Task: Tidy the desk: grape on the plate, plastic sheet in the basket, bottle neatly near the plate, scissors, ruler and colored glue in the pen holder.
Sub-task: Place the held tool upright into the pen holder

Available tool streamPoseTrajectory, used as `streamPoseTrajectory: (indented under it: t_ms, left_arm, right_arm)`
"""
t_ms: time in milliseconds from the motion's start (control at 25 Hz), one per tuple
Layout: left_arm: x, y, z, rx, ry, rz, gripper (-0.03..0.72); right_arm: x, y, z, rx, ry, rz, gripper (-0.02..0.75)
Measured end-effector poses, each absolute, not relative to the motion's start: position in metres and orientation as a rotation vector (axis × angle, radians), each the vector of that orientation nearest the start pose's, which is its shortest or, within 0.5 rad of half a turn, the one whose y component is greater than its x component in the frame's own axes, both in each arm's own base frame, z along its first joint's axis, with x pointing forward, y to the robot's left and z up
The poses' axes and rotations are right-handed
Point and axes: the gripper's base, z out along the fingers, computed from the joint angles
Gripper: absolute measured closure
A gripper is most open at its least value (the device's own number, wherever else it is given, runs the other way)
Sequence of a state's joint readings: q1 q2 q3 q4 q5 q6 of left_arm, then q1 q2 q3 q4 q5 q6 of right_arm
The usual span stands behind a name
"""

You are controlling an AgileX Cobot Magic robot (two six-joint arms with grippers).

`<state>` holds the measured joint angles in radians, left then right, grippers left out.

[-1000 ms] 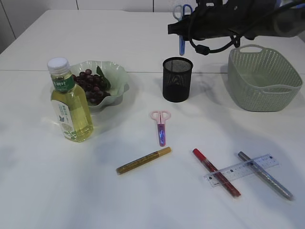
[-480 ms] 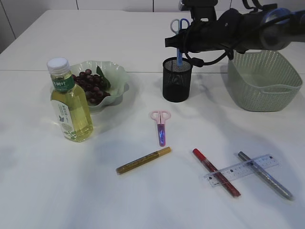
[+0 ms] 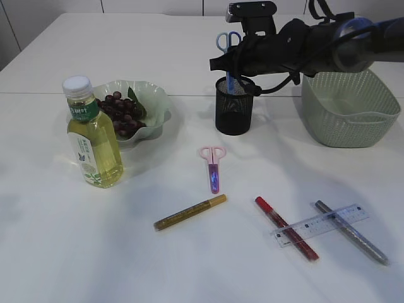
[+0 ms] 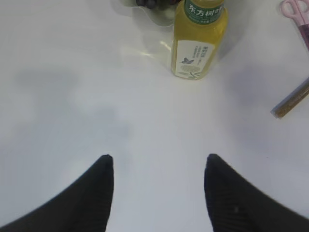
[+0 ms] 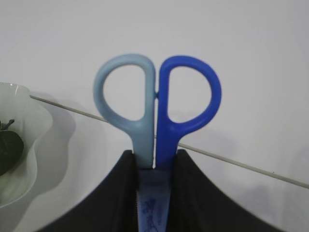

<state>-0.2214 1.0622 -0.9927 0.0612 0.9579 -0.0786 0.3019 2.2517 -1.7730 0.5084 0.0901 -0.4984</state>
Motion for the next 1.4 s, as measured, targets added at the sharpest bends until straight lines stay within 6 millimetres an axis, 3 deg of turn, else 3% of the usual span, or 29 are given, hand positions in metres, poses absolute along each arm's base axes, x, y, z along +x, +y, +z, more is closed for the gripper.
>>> streamPoseTrajectory:
  t_ms: [480, 720, 960, 1160, 1400]
  left_arm:
    - [0.196, -0.039, 0.341, 0.203, 2.509, -0.044, 0.253]
    - [0.195, -0.039, 0.340, 0.203, 2.522, -0.042, 0.253]
    - [0.195, -0.039, 0.340, 0.203, 2.522, -0.042, 0.253]
    - [0.195, -0.038, 0.340, 0.207, 2.522, -0.031, 0.253]
    - [0.195, -0.038, 0.340, 0.207, 2.521, -0.028, 0.253]
  right_arm:
    - [0.502, 0.162, 0.199, -0.362, 2.045, 0.237, 0.527]
    - [0.500, 0.163, 0.197, -0.383, 2.075, 0.249, 0.453]
    - [0.498, 0.164, 0.195, -0.432, 2.105, 0.245, 0.440]
    - [0.488, 0.163, 0.227, -0.477, 2.080, 0.248, 0.437]
    - [0.459, 0.162, 0.279, -0.565, 2.133, 0.326, 0.436]
